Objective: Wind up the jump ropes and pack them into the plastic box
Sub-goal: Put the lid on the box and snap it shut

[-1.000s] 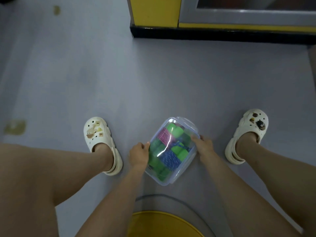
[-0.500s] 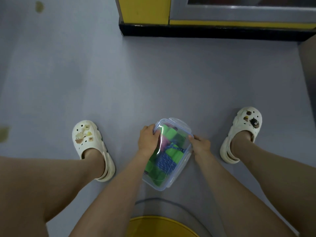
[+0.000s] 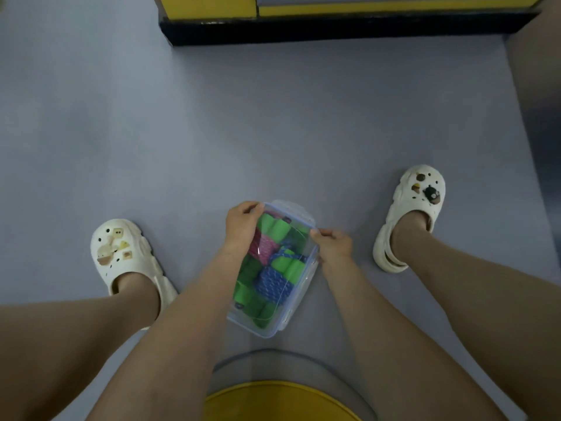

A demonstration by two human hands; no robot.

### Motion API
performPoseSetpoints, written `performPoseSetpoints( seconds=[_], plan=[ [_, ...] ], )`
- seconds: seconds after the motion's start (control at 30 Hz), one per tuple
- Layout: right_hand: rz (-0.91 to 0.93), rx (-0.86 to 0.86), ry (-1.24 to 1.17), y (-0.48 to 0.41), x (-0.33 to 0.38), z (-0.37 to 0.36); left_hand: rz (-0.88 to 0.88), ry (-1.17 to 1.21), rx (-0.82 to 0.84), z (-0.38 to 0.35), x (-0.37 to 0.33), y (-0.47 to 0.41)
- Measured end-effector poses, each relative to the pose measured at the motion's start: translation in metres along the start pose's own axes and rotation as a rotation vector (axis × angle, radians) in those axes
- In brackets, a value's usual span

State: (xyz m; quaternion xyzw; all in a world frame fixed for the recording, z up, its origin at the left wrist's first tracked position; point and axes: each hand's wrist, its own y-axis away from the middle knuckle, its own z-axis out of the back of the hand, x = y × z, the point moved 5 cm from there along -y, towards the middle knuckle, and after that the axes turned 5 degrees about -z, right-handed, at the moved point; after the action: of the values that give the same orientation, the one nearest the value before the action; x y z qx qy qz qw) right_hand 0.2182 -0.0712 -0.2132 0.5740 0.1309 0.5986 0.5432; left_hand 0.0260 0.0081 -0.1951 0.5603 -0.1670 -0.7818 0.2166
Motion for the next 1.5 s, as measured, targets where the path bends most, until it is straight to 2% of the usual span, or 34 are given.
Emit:
performPoseSetpoints(
  seconds=[0.17,0.43,0.57,0.67,0.77,1.1,1.33,1.4,1.5],
  plan=[
    [-0.012,0.001,-0.071,0.003,0.0,0.003,0.077,0.118,-0.05,-0.002,-0.001,-0.003],
    [-0.006,0.023,-0.096,-0.001,-0.002,0.008,0.137,0.184,-0.008,-0.005,0.003,-0.008],
    [0.039,0.009,-0.061,0.0,0.002,0.005,0.206,0.289,-0.029,-0.001,0.01,-0.005],
    [0.106,0.061,-0.004,-0.001,0.019,-0.007,0.304,0.407,-0.075,0.013,0.028,-0.001],
    [0.097,0.126,0.105,-0.002,0.02,-0.019,0.326,0.377,-0.12,0.029,0.042,0.01],
    [0.065,0.072,0.084,0.0,0.019,-0.025,0.293,0.392,-0.158,0.026,0.039,0.013],
    [0.125,0.054,0.128,0.008,0.015,-0.036,0.194,0.344,-0.079,0.033,0.031,0.011],
    [0.14,0.04,0.131,0.011,0.013,-0.035,0.109,0.206,-0.062,0.035,0.026,0.007],
    [0.129,0.035,0.11,0.013,0.008,-0.038,-0.121,-0.111,-0.064,0.035,0.012,0.003]
  ],
)
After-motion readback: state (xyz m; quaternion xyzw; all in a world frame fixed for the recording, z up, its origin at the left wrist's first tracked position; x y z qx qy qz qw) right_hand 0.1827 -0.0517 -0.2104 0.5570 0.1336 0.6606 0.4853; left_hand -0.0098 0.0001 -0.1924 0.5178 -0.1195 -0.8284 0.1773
